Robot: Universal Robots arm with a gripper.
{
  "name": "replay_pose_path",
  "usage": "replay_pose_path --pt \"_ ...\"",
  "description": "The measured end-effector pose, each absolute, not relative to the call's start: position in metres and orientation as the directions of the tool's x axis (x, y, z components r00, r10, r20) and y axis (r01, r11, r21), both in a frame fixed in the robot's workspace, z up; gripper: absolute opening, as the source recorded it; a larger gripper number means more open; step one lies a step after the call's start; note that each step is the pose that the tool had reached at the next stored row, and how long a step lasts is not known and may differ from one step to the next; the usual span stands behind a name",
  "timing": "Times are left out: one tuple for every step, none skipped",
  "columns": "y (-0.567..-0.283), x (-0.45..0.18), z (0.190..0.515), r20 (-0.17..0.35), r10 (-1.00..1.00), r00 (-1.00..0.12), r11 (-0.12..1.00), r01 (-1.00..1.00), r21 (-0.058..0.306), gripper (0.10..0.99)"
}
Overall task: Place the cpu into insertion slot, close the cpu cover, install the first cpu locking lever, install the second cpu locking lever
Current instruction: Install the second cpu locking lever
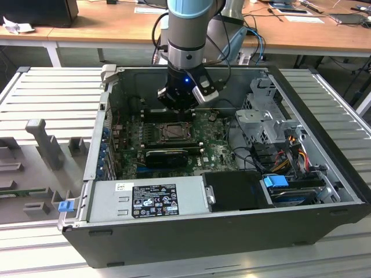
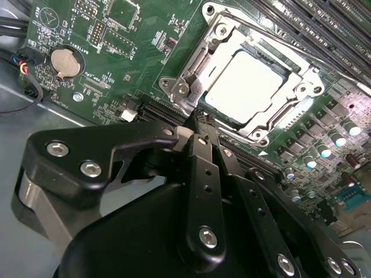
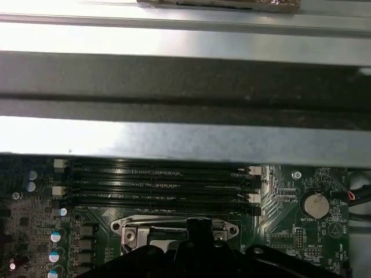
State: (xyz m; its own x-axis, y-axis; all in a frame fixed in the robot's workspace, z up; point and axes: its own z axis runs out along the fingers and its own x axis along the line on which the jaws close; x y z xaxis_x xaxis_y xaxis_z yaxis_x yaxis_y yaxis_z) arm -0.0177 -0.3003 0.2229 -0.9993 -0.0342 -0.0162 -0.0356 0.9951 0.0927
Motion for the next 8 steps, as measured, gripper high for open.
replay_pose_path --pt "-0.3 -0.018 0.223 -0.016 -0.034 -0.999 0.995 -0.036 0.092 0.106" --pt "-0.301 -0.018 0.224 -0.016 -0.034 -0.999 0.995 -0.036 0.092 0.106" --pt "-0.3 -0.018 0.225 -0.016 -0.034 -0.999 0.995 -0.036 0.092 0.106" --pt "-0.3 -0.018 0.226 -0.016 -0.034 -0.999 0.995 -0.036 0.091 0.106" --pt "-0.3 -0.018 0.228 -0.016 -0.034 -0.999 0.995 -0.036 0.091 0.106" --pt "-0.3 -0.018 0.23 -0.016 -0.034 -0.999 0.995 -0.036 0.091 0.106" --pt "-0.3 -0.018 0.232 -0.016 -0.034 -0.999 0.995 -0.036 0.091 0.106" --pt "-0.3 -0.018 0.234 -0.016 -0.034 -0.999 0.995 -0.036 0.091 0.106"
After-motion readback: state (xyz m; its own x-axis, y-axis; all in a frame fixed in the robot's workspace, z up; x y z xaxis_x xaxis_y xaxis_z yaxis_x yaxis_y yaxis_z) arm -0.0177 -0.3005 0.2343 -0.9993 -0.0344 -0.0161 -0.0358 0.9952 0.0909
